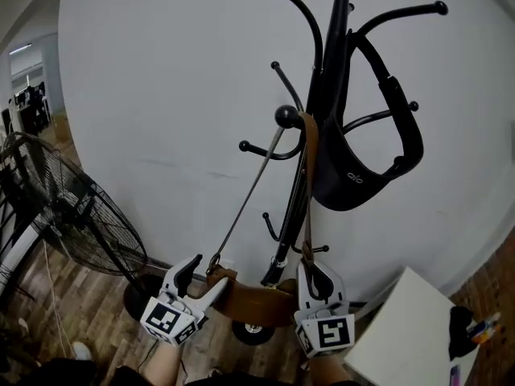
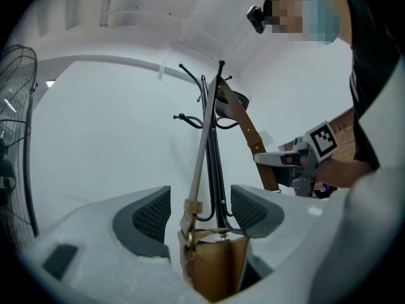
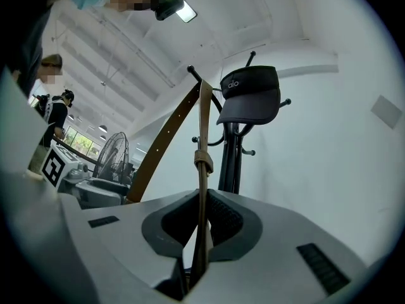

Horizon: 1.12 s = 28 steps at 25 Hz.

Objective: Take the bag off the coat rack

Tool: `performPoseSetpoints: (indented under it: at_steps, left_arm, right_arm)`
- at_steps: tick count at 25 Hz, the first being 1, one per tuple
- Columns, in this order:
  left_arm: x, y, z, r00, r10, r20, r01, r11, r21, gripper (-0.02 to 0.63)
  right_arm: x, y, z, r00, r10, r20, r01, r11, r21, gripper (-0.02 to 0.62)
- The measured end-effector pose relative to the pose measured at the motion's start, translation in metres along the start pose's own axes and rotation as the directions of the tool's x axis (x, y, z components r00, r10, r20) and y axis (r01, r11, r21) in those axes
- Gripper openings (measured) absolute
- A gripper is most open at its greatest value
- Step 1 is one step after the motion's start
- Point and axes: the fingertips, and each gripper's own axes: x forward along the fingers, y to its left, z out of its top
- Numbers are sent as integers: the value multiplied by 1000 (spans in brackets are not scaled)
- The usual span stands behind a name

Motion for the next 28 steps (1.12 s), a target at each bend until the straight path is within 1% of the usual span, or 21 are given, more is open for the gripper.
performPoseSetpoints:
  at_steps: [3, 8, 9, 10, 11, 12, 14, 17, 19, 23, 28]
  left_arm:
    - [11, 5, 12, 999, -41, 33, 40, 999, 23, 265]
    - [25, -2, 23, 989, -134, 64, 130, 989, 65, 180]
    - [28, -4, 24, 986, -151, 66, 146, 986, 74, 157]
    - [30, -6, 24, 984, -166, 66, 160, 983, 85, 117]
    - [32, -8, 23, 982, -176, 63, 170, 981, 96, 50]
    - [33, -8, 22, 981, -183, 57, 177, 979, 106, 34]
    - [36, -8, 21, 979, -195, 58, 188, 976, 109, 20]
    - [40, -7, 22, 975, -213, 65, 207, 975, 81, 14]
    - [41, -7, 20, 975, -215, 50, 212, 975, 69, 12]
    - [41, -6, 20, 978, -206, 39, 203, 977, 63, 12]
    - [36, -4, 26, 982, -183, 45, 180, 982, 56, 12]
  right_arm:
    - [2, -1, 0, 1000, -23, -2, 23, 1000, 4, 26]
    - [2, -3, -1, 998, -62, -2, 62, 998, 8, 26]
    - [2, -5, -1, 997, -72, -1, 72, 997, 9, 26]
    - [2, -6, -1, 997, -81, 1, 81, 997, 9, 26]
    - [2, -7, -1, 996, -88, 2, 88, 996, 9, 26]
    - [2, -7, 0, 996, -93, 2, 93, 996, 9, 26]
    - [2, -8, 0, 995, -100, -2, 100, 995, 11, 26]
    - [2, -10, 0, 994, -106, -12, 107, 994, 13, 26]
    - [2, -11, -1, 994, -108, -18, 108, 994, 17, 26]
    - [1, -13, -1, 995, -99, -28, 99, 995, 28, 26]
    - [-1, -11, 3, 997, -71, -26, 72, 996, 43, 26]
